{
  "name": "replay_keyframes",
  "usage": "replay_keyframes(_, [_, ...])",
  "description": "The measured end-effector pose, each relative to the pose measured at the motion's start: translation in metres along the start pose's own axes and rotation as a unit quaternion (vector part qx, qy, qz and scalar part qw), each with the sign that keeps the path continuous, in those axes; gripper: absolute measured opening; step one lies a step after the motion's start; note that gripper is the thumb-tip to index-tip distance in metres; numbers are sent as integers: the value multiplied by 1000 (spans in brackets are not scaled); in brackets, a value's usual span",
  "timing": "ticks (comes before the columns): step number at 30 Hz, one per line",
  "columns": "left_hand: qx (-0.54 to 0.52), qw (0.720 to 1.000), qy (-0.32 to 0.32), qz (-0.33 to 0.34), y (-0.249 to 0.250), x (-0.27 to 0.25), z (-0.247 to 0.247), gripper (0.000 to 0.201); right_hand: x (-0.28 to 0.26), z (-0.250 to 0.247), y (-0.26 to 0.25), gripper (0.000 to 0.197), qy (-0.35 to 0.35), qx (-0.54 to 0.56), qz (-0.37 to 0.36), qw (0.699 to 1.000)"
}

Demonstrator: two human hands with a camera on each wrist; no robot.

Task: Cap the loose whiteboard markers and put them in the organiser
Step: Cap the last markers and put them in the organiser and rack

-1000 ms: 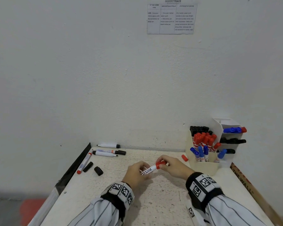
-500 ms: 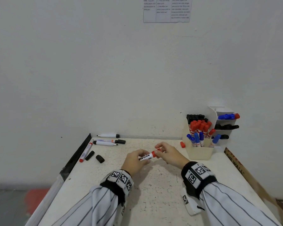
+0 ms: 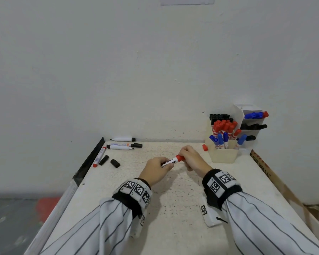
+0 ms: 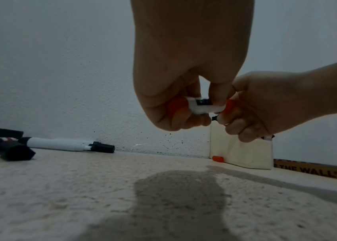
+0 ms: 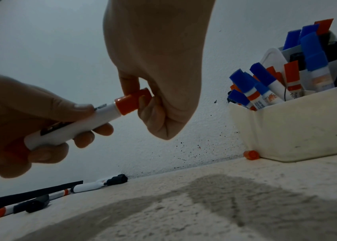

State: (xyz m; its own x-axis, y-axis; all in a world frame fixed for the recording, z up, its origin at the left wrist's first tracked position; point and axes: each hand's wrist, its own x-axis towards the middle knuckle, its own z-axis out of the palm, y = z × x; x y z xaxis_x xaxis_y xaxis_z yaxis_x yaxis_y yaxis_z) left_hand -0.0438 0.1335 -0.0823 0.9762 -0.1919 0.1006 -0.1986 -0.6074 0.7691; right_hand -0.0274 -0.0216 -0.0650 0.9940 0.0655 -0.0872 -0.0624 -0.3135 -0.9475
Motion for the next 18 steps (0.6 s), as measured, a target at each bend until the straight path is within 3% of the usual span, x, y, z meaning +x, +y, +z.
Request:
replay_keyframes(5, [25,1000,11,12,8,-6,-1,24,-4,4,-2,24,17,-5,12,1000])
replay_keyframes(8, [37,999,24,18,13,-10,-2,26,-8,6,-2,23,31,2,7,999])
replay_keyframes(14, [163,983,51,69,20,-18,-4,24,-11,9,-1,17,41,35,23,998])
replay_keyframes(18, [80,996,-4,42,21,-16,-6,33,-16,10,-3,21,48,55,-14,997])
